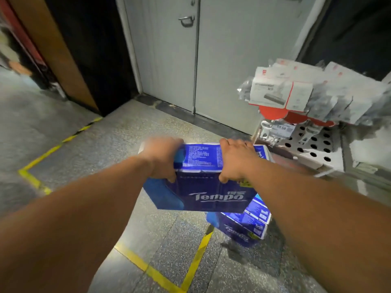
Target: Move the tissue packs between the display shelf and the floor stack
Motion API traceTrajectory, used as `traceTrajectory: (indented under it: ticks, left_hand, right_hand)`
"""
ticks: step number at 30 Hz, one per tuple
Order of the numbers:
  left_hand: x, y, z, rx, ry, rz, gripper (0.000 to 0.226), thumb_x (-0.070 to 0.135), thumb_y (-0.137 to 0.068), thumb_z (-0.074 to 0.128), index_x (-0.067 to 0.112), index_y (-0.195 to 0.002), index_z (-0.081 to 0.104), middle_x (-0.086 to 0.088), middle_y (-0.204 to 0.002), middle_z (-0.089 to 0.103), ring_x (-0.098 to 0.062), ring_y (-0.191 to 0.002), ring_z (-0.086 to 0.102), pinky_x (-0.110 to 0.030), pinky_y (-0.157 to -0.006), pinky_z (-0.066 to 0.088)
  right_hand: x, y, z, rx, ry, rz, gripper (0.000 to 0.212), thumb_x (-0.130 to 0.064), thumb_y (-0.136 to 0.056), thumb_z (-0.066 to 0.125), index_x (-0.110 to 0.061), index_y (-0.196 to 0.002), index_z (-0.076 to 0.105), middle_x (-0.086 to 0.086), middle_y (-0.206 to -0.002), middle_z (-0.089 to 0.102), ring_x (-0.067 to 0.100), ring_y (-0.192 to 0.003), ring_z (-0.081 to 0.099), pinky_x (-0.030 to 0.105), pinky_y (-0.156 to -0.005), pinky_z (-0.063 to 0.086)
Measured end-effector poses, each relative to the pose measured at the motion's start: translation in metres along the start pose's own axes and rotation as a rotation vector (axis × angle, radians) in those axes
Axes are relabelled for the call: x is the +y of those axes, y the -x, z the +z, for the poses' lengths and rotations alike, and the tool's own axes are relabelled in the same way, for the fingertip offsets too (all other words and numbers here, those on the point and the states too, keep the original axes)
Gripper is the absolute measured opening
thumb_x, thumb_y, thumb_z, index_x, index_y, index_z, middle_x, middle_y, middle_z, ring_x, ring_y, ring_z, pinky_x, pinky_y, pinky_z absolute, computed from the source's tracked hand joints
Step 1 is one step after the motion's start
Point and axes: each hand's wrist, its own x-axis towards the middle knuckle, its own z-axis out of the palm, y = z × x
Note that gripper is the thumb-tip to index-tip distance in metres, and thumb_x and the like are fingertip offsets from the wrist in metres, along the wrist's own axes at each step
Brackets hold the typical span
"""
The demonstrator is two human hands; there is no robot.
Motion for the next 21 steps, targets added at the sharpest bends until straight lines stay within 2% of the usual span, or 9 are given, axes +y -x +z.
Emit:
traceTrajectory:
  ticks: [4, 10, 17, 21]
  left_hand:
    - [-0.049, 0.035, -0.011, 0.011, 0.068, -0.120, 0.107, 0.050, -0.059, 0.088, 0.034, -0.146, 0.030, 0.004, -0.138, 0.048, -0.021, -0.128, 0.042, -0.046, -0.114, 0.025]
    - [-0.149, 0.062, -0.017, -0.023, 0.106, -0.307, 0.121, 0.051, -0.056, 0.088, 0.022, -0.154, 0.023, 0.000, -0.149, 0.042, -0.022, -0.135, 0.038, -0.044, -0.116, 0.025]
    - [-0.291, 0.067, -0.045, 0.007, 0.093, -0.420, 0.106, 0.055, -0.045, 0.087, 0.029, -0.136, 0.040, 0.004, -0.129, 0.051, -0.022, -0.118, 0.047, -0.041, -0.102, 0.037]
    - [-0.361, 0.068, -0.065, 0.039, 0.082, -0.509, 0.102, 0.054, -0.047, 0.088, 0.029, -0.134, 0.041, 0.004, -0.129, 0.051, -0.022, -0.120, 0.047, -0.040, -0.100, 0.035]
  right_hand:
    - [-0.051, -0.025, -0.023, -0.009, 0.039, -0.108, 0.109, -0.051, -0.061, 0.087, -0.018, -0.145, 0.026, 0.009, -0.144, 0.043, 0.031, -0.131, 0.041, 0.048, -0.112, 0.029]
    - [-0.145, -0.091, -0.051, -0.034, 0.114, -0.261, 0.109, -0.052, -0.061, 0.088, -0.019, -0.147, 0.030, 0.009, -0.144, 0.047, 0.031, -0.131, 0.044, 0.048, -0.110, 0.032]
    - [-0.263, -0.188, -0.102, -0.012, 0.155, -0.402, 0.107, -0.052, -0.059, 0.089, -0.019, -0.145, 0.034, 0.007, -0.139, 0.050, 0.031, -0.127, 0.046, 0.044, -0.106, 0.037]
    - [-0.325, -0.242, -0.132, 0.018, 0.160, -0.470, 0.109, -0.053, -0.060, 0.089, -0.021, -0.147, 0.031, 0.007, -0.139, 0.049, 0.030, -0.127, 0.045, 0.044, -0.105, 0.036]
